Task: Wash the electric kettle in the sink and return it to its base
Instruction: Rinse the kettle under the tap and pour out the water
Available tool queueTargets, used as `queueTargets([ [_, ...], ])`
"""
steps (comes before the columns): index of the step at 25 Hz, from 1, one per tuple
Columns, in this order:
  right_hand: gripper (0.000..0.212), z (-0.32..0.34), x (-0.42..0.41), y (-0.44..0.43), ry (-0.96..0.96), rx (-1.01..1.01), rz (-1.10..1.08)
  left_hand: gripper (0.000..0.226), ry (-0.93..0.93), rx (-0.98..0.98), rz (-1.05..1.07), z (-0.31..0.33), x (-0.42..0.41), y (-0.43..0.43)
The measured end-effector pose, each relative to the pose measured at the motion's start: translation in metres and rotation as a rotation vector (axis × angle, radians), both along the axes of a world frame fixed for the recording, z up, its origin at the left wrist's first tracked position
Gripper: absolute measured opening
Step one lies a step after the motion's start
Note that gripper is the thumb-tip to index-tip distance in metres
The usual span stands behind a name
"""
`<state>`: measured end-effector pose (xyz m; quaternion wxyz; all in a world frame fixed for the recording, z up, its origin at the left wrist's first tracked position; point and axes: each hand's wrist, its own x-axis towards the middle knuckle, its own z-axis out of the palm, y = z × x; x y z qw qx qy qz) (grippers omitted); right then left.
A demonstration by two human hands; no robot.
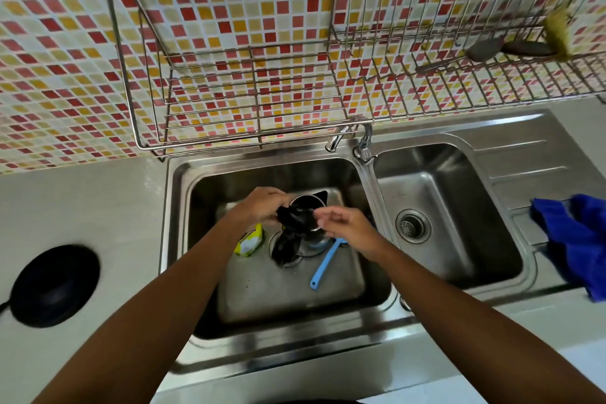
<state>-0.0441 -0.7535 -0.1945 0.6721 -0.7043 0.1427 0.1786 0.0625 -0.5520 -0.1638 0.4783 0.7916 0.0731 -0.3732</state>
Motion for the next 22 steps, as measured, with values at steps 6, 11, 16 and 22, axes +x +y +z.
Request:
queueTargets([
  [6,0.079,-0.018,0.058,-0.069,0.037,-0.491,-0.48,0.029,-0.131,0.382,-0.308,0.007,-0.009,-0.006],
  [11,0.086,-0.022,0.071,-0.064,0.007,-0.741,-0.26,0.036,-0.203,0.475,-0.478,0.007,-0.028,-0.012],
  [16,0.075,-0.033,0.072,-0.051,0.238,-0.937,0.125,0.048,-0.218,0.471,-0.41,0.009,-0.046,-0.017],
  [22,0.057,-0.039,0.047,-0.033,0.156,-0.795,-0.163,0.101,-0.176,0.705,-0.622,-0.019,-0.082,-0.014],
])
